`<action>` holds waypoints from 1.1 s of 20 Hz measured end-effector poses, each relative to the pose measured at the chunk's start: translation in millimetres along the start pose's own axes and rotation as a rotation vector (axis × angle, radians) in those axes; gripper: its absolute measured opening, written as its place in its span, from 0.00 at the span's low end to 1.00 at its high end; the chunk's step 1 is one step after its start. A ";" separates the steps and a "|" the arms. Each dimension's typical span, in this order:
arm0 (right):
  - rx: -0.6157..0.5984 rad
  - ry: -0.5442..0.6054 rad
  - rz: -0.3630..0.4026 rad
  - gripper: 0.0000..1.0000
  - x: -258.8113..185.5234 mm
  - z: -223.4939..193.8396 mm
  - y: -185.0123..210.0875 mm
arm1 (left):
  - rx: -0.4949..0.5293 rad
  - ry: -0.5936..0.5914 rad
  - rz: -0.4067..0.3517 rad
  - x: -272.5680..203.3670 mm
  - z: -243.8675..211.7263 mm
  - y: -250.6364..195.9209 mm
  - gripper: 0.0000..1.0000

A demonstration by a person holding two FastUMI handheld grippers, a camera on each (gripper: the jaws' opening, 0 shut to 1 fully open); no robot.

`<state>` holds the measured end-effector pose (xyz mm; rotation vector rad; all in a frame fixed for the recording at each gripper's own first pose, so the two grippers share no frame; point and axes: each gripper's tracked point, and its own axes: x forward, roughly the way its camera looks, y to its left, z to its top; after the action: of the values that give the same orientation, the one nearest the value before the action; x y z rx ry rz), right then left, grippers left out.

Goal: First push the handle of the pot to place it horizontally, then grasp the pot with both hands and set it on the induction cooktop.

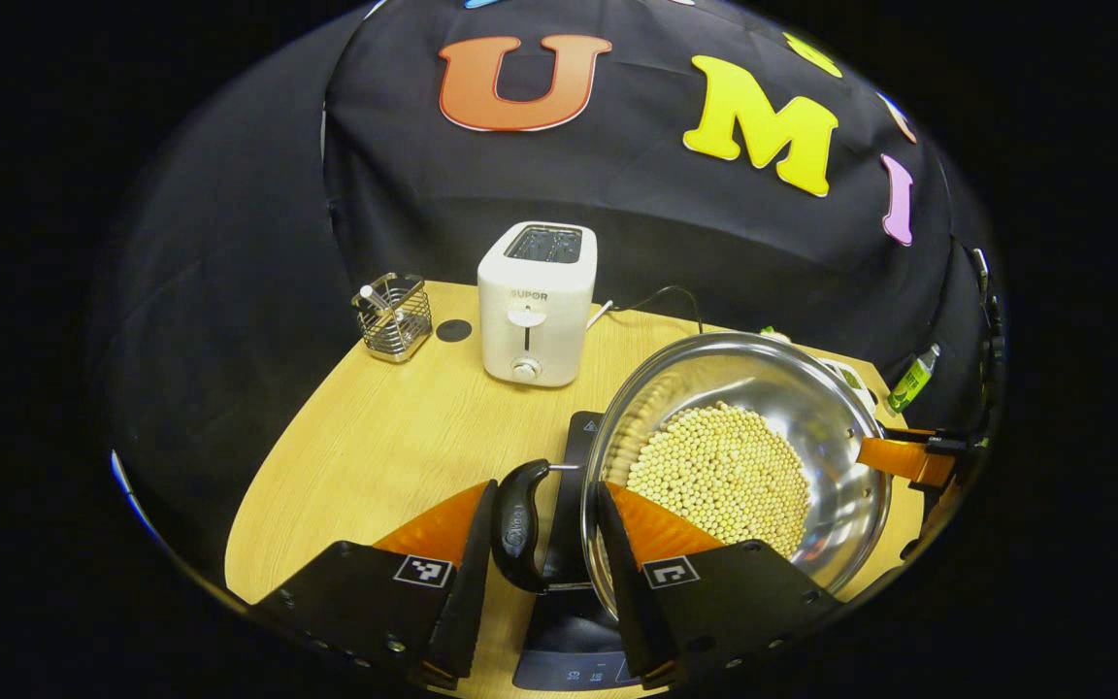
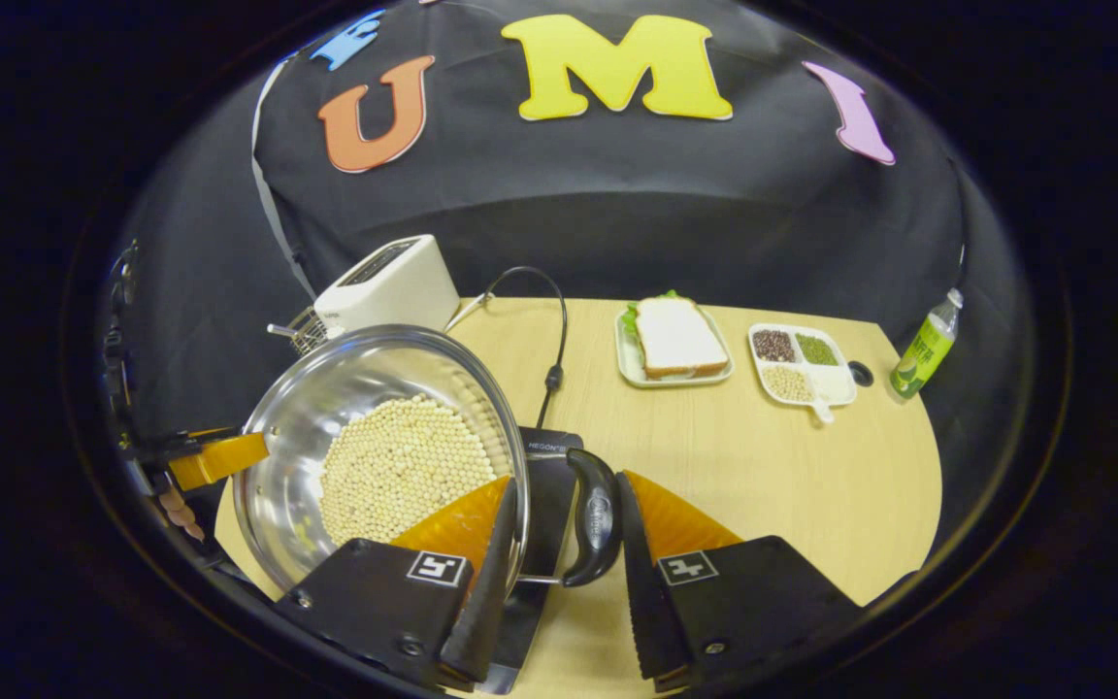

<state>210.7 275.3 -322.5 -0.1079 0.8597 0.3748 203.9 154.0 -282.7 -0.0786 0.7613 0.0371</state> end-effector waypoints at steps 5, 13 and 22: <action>0.007 0.004 -0.001 0.58 13.7 -12.1 -2.2 | 0.005 0.020 -0.003 7.0 -13.7 -4.7 0.56; 0.030 -0.031 0.023 0.58 21.2 -17.4 -2.3 | 0.050 -0.011 -0.008 10.8 -20.4 1.5 0.57; 0.078 -0.141 0.055 0.63 19.7 -14.6 -2.4 | 0.052 -0.115 -0.020 8.3 -7.4 7.9 0.72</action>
<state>212.8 275.0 -347.0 0.0147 0.7382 0.3952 204.3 161.3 -294.2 -0.0339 0.6458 0.0030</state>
